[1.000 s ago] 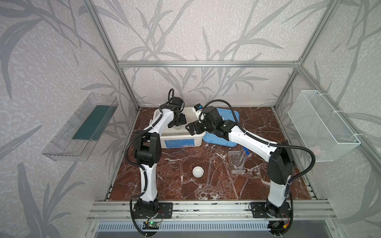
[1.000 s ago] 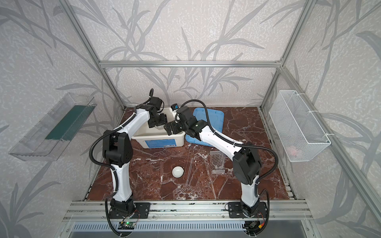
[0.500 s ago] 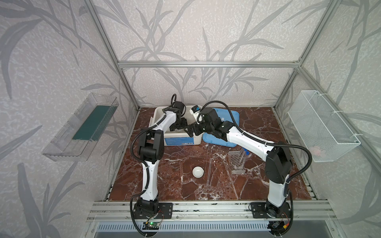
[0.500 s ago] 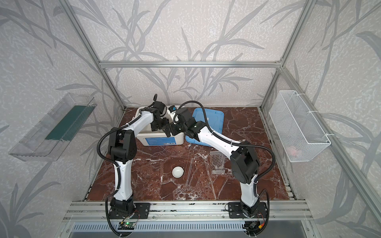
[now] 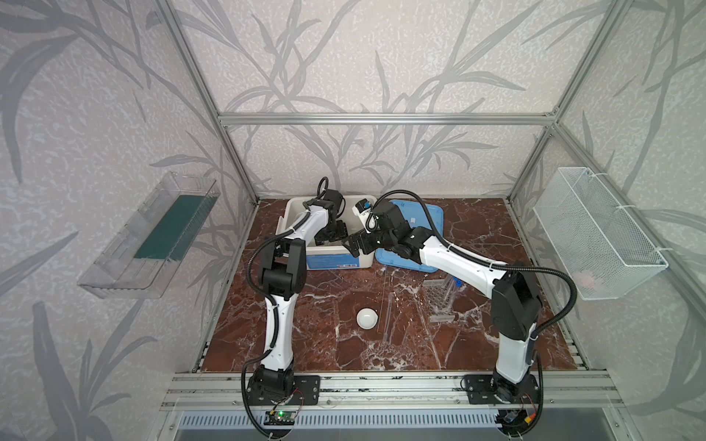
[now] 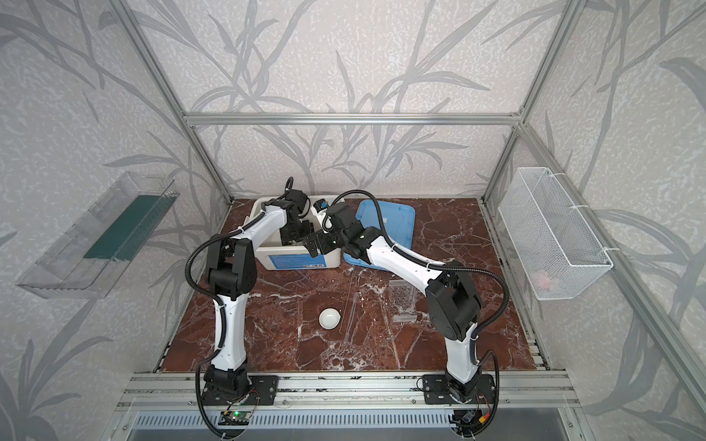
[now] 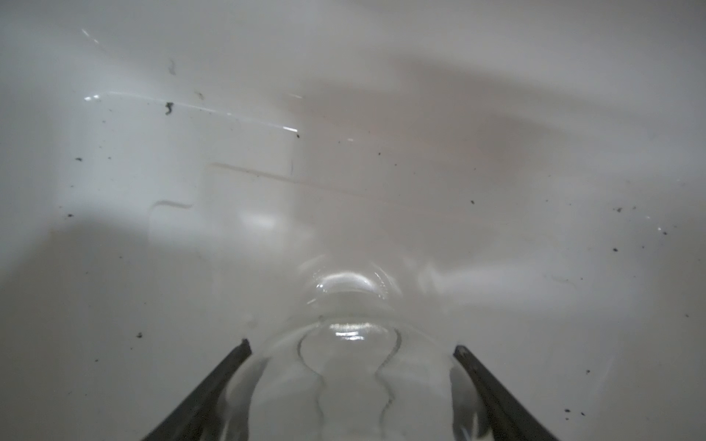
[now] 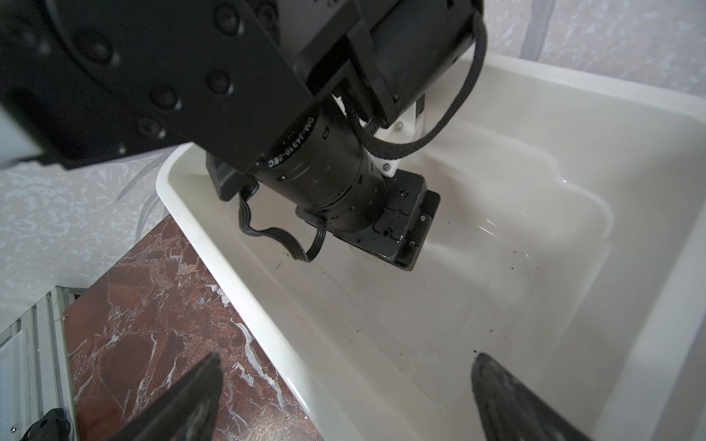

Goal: Organize the chemistry lab equipment
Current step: 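Lower the flask into the white bin and open the left gripper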

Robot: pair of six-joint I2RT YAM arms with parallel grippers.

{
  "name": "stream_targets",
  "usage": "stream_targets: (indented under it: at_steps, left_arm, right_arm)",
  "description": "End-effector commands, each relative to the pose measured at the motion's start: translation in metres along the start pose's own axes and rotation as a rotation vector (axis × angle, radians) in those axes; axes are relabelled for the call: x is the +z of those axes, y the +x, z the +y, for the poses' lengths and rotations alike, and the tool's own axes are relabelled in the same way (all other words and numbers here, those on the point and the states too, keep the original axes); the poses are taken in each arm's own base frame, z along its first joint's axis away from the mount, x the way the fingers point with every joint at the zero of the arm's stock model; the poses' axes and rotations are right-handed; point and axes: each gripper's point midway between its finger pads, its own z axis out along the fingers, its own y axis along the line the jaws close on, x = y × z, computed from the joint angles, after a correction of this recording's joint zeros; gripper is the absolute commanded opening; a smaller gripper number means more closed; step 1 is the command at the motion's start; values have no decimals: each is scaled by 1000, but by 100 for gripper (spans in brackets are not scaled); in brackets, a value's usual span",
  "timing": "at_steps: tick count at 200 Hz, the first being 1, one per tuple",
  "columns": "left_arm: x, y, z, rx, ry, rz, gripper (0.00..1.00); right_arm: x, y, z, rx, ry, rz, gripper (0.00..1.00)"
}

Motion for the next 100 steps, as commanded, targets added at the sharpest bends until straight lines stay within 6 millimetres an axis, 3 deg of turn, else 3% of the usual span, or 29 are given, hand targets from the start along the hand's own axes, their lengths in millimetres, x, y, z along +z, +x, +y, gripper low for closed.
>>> stream_targets:
  at_steps: [1,100]
  left_arm:
    - [5,3,6,-7,-23,14,72]
    - [13,3,3,-14,-10,19,81]
  right_arm:
    - [-15,-20,8,-6,-14,-66,99]
    - [-24,-18,4,-16,9,-71,99]
